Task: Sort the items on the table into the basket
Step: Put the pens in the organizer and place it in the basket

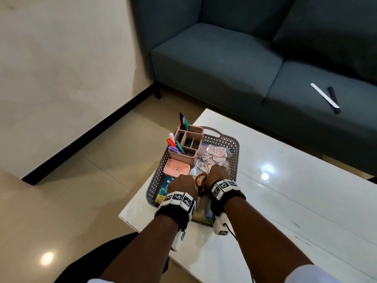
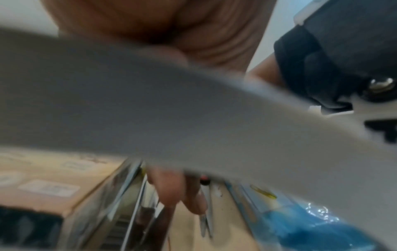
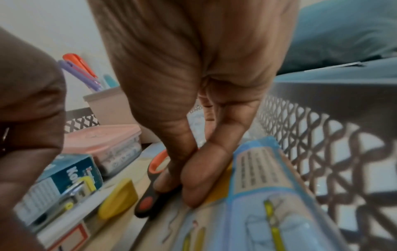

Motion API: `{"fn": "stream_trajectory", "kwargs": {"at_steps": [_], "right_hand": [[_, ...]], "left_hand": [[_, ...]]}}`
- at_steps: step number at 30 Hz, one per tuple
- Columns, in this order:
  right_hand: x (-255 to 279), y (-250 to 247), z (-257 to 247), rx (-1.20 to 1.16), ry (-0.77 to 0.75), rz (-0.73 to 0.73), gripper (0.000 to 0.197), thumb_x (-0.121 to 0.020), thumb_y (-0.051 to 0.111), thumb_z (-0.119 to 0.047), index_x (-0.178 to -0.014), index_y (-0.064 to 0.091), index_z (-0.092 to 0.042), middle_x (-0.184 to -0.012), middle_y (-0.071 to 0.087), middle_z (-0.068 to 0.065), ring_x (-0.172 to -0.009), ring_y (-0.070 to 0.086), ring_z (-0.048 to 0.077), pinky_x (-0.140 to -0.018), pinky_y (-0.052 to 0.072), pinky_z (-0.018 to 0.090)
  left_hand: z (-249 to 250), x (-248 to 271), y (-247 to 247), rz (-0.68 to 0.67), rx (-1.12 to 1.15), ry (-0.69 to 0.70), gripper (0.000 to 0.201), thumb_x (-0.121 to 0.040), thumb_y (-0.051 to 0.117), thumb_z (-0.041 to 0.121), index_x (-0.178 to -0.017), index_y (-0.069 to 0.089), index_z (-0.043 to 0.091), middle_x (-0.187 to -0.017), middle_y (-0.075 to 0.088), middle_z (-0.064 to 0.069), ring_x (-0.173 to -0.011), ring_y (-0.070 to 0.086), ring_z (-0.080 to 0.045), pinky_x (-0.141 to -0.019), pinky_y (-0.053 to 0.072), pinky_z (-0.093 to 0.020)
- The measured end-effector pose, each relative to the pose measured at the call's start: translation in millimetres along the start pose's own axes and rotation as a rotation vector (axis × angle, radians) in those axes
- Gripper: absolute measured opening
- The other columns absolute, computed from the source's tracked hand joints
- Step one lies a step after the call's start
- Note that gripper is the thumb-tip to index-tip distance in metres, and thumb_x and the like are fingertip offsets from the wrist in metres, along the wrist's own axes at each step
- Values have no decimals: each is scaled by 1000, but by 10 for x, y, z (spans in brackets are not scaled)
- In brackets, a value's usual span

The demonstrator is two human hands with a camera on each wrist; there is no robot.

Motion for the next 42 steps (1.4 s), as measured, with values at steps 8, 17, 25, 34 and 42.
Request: {"fn": "stream_trajectory", "kwargs": {"at_steps": [8,17,25,34,42], "right_hand": [[236,-750,75,-189,-79,169,25,-87,56,-13,-104,67,1,-111,67,21,-109,62,36,-91,49,39],[1482,-1330,2818,-216,402,536,21,-62,75,-23,-72,73,-4,-75,72,13,-78,71,25,-62,50,22],[2278,-725,4774,-262,902,359,73,-66,78,-44,-128,45,-23,-129,37,13,-123,38,36,-95,45,42],[2161,-511,5084,-73,730,259,48,-78,54,-65,-101,70,-27,-119,65,3,-116,52,28,-99,34,37],[1607,-997,3141,-552,229,570,21,-65,83,-34,-62,67,-20,-65,62,-7,-77,61,26,-73,39,28]], "left_hand": [[700,323,-564,126,-31,220,23,-93,51,22,-109,65,13,-114,66,-9,-108,64,-29,-83,51,-35],[2562,1218,39,-12,69,721,36,-82,67,49,-103,62,20,-107,66,-6,-105,60,-26,-82,46,-32],[3274,1859,1385,-249,-210,834,52,-86,66,33,-130,44,16,-133,41,-11,-120,46,-30,-96,43,-41],[3245,1940,1644,-305,-313,866,41,-91,55,8,-131,48,0,-148,25,-27,-135,29,-46,-102,39,-56],[2493,1367,835,-179,-152,915,60,-86,70,31,-134,44,6,-130,46,-24,-121,43,-40,-91,48,-54]]}}
Point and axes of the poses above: each hand's wrist, its own x-axis away from the middle knuckle, its own y-axis out of the palm, z = x × y, the point moved 4 cm from there along -x, towards the middle knuckle
